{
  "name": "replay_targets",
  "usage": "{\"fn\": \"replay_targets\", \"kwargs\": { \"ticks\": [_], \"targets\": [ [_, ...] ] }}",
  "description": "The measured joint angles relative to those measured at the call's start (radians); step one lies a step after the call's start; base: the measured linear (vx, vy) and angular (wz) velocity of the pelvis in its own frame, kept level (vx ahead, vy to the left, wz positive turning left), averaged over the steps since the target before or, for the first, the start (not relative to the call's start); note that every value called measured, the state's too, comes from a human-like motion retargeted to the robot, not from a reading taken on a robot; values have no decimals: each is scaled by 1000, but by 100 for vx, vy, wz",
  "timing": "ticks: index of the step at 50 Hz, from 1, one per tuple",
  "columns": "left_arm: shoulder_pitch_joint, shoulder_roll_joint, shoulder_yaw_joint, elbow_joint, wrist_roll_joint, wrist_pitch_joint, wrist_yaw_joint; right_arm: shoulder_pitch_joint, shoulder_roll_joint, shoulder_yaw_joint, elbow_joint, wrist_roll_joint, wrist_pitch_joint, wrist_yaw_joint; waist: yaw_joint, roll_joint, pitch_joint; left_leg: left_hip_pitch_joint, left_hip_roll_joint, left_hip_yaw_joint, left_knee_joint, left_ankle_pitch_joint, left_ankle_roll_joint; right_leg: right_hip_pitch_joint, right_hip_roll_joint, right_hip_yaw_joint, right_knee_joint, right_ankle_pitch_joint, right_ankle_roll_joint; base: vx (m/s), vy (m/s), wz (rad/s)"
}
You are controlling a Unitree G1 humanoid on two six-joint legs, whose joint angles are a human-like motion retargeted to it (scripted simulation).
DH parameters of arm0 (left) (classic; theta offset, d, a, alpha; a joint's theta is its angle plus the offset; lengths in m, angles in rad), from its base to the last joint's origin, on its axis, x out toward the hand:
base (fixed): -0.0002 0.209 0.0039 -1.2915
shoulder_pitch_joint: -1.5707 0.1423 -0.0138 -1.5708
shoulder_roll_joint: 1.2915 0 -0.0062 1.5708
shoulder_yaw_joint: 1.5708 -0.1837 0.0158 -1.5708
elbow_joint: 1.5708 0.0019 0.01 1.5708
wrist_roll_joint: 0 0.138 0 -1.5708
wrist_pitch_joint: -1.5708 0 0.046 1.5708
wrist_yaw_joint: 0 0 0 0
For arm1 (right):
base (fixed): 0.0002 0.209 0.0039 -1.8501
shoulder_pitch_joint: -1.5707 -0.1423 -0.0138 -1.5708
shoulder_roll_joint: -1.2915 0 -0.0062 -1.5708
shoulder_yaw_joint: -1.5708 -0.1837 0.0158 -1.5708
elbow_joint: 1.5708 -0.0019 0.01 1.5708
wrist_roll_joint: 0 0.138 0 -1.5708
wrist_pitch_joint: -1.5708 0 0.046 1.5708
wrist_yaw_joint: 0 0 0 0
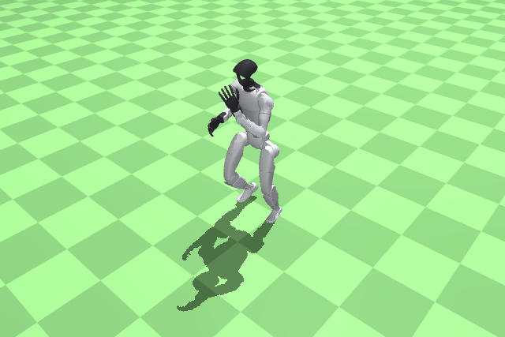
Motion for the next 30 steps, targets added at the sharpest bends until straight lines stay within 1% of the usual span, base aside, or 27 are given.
{"fn": "replay_targets", "kwargs": {
  "ticks": [2,5,7,8,9,10,11,12,14,15,17,18,19,20,22,23,25,27,28,30],
  "targets": [
    [13,-31,34,-57,0,-38,27,62,-63,4,-57,26,-10,34,10,4,-27,14,9,24,-78,83,-42,41,29,24,-120,30,-12,-4,-10,-29],
    [221,-87,120,-136,-64,-69,13,84,-150,43,-136,81,-7,73,9,30,-94,98,13,50,-303,280,-109,186,63,14,-486,108,-9,2,-15,-41],
    [413,-113,168,-155,-113,-57,-44,44,-145,59,-169,91,3,91,4,25,-131,113,-3,55,-369,385,-149,285,61,14,-751,204,6,-4,-20,-15],
    [516,-122,189,-159,-126,-46,-73,7,-130,62,-181,90,9,97,1,18,-138,116,-15,65,-379,417,-161,325,53,16,-855,265,11,-10,-21,-17],
    [619,-127,205,-155,-132,-33,-96,-42,-106,62,-189,89,15,97,3,7,-136,114,-29,80,-360,424,-161,354,38,13,-928,314,16,-14,-20,-26],
    [721,-128,218,-147,-135,-19,-116,-96,-78,59,-194,87,22,95,8,-6,-130,110,-44,97,-327,419,-153,379,19,7,-985,358,21,-18,-19,-41],
    [813,-114,228,-124,-136,3,-137,-170,-40,50,-195,81,28,81,21,-29,-112,77,-61,105,-205,368,-129,396,-11,-4,-1008,346,33,-21,-19,-54],
    [900,-95,234,-95,-133,25,-156,-248,-5,39,-198,73,32,59,38,-48,-92,34,-75,108,-58,311,-109,411,-39,-10,-1024,316,45,-23,-17,-68],
    [1051,-34,220,9,-92,75,-165,-440,56,17,-217,25,32,-25,105,-62,-49,-83,-76,108,328,180,-99,411,-67,17,-997,172,63,-23,-16,-127],
    [1119,-2,201,78,-59,104,-150,-554,82,15,-230,-15,32,-82,154,-57,-27,-135,-61,118,515,121,-105,387,-65,51,-949,88,71,-22,-13,-156],
    [1188,32,122,295,33,145,-146,-864,129,61,-226,-90,21,-203,190,-8,66,-156,-13,121,780,45,-124,444,-33,89,-959,10,15,-20,-11,-131],
    [1202,39,79,410,58,170,-140,-1025,152,85,-211,-126,24,-249,210,12,107,-153,21,137,872,17,-120,430,-12,116,-899,-18,-6,-16,-12,-129],
    [1216,57,43,495,69,187,-117,-1161,174,93,-189,-152,33,-287,227,9,121,-168,43,151,940,-4,-102,366,1,139,-781,-43,-1,-11,-15,-122],
    [1229,79,10,565,74,201,-87,-1284,195,95,-164,-173,45,-321,243,-5,121,-192,59,166,995,-21,-76,276,11,160,-633,-67,17,-3,-15,-54],
    [1291,159,-8,556,129,152,-11,-1359,197,77,-157,-148,25,-356,237,-46,88,-222,30,163,971,-4,-34,308,-3,153,-753,11,13,4,-10,38],
    [1324,211,6,517,162,106,33,-1349,186,71,-165,-117,3,-358,234,-67,62,-234,2,156,927,11,-4,339,-16,137,-846,75,19,10,-5,78],
    [1399,277,49,426,178,72,46,-1259,158,42,-192,-119,-14,-402,245,-121,-4,-224,-61,159,762,51,18,370,-47,119,-975,226,58,12,-1,61],
    [1458,276,104,356,160,68,6,-1113,128,19,-230,-151,-6,-412,268,-158,-58,-166,-119,165,511,112,-1,372,-66,142,-1041,371,106,9,4,-4],
    [1475,255,131,328,142,71,-15,-1036,111,8,-250,-154,-1,-397,278,-166,-74,-128,-143,159,369,150,-22,369,-66,163,-1056,424,122,3,6,-39],
    [1471,187,172,286,100,87,-43,-873,82,0,-296,-104,0,-338,289,-154,-84,-45,-160,124,93,245,-64,353,-35,198,-1037,471,132,-2,7,-50]
  ]
}}
